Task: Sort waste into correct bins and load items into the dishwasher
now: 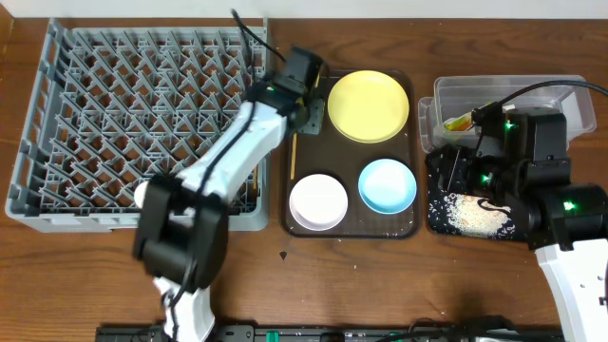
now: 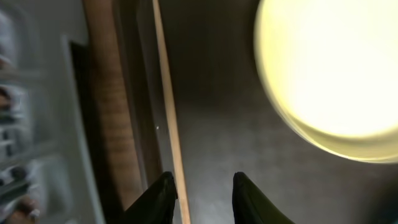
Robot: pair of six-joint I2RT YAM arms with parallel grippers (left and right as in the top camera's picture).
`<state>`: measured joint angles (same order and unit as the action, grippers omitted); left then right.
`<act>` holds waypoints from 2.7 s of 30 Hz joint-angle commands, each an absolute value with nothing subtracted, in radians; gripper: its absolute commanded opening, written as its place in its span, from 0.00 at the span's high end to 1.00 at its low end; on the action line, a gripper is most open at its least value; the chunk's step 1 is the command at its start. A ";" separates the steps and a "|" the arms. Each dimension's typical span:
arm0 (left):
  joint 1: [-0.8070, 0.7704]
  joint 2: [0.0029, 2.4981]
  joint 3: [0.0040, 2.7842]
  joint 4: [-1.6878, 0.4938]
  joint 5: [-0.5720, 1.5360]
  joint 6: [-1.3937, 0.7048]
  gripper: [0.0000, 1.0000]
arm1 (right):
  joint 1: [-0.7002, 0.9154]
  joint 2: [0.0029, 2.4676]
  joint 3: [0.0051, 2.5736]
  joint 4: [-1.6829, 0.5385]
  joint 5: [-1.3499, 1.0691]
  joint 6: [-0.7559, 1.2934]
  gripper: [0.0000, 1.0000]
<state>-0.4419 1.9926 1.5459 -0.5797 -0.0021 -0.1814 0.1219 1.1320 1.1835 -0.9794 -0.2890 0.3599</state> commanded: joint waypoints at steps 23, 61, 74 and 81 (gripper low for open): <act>-0.445 2.198 1.548 -0.533 0.018 -0.173 0.71 | 0.119 1.154 1.188 -0.977 -0.296 0.366 0.55; -0.270 1.843 1.518 -0.815 -0.106 -0.176 0.91 | 0.119 1.154 1.188 -0.980 -0.297 0.366 0.57; -0.260 1.811 1.537 -0.871 -0.013 -0.177 0.72 | 0.119 1.154 1.188 -0.980 -0.297 0.366 0.57; -0.307 1.658 1.545 -0.896 0.273 -0.176 0.61 | 0.119 1.154 1.188 -0.984 -0.297 0.366 0.38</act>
<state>-0.2714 1.7344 1.5139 -0.8898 0.0925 -0.1806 0.1219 1.1526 1.1835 -0.9821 -0.2909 0.3649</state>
